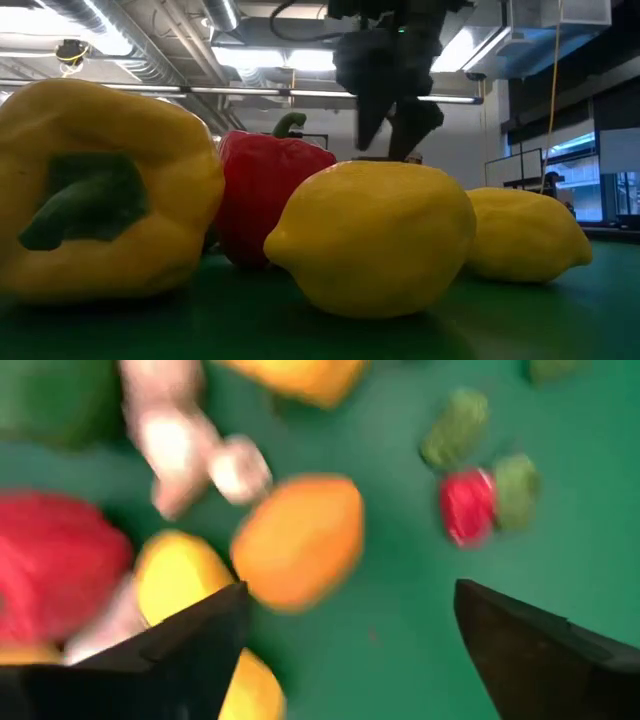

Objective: Sort produce into baskets
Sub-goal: Put the lemon into the black bin

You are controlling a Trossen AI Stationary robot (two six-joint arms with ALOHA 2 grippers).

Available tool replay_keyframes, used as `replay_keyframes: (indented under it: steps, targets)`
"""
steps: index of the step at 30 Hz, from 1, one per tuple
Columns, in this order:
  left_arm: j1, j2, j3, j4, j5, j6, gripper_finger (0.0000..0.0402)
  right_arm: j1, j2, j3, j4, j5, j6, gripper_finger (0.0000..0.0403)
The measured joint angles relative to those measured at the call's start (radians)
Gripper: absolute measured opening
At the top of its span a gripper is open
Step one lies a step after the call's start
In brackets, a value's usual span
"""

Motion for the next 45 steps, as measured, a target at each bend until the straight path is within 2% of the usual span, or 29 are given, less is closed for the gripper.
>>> replay_keyframes:
  steps: [9, 17, 23, 30, 33, 35, 38, 42, 45]
  targets:
    - [0.015, 0.0, 0.0, -0.045, -0.013, -0.001, 0.0308, 0.004, 0.072, 0.0, 0.042, -0.013, 0.195, 0.0396]
    - [0.04, 0.0, 0.0, -0.081, -0.013, 0.015, 0.0308, 0.02, 0.106, 0.0, 0.101, -0.003, 0.332, 0.0397]
    - [0.04, -0.007, 0.0, -0.109, -0.012, 0.017, 0.0308, 0.037, 0.135, 0.001, 0.094, 0.04, 0.369, 0.0397]
    - [0.04, -0.014, -0.001, -0.154, -0.012, 0.018, 0.0308, 0.061, 0.193, 0.0, 0.107, 0.026, 0.401, 0.0395]
    - [0.04, -0.014, -0.001, -0.154, -0.011, 0.019, 0.0308, 0.063, 0.21, 0.0, 0.099, 0.028, 0.435, 0.0376]
    - [0.04, -0.014, -0.001, -0.157, -0.012, 0.024, 0.0308, 0.063, 0.209, 0.0, 0.095, 0.04, 0.458, 0.0349]
    - [0.04, -0.014, -0.001, -0.163, -0.011, 0.03, 0.0308, 0.06, 0.209, 0.0, 0.095, 0.085, 0.475, 0.029]
    - [0.04, -0.014, -0.001, -0.18, -0.011, 0.031, 0.0308, 0.06, 0.208, 0.0, 0.096, 0.092, 0.476, 0.0202]
    - [0.04, -0.014, -0.001, -0.18, -0.012, 0.034, 0.0308, 0.061, 0.208, 0.0, 0.099, 0.101, 0.476, 0.019]
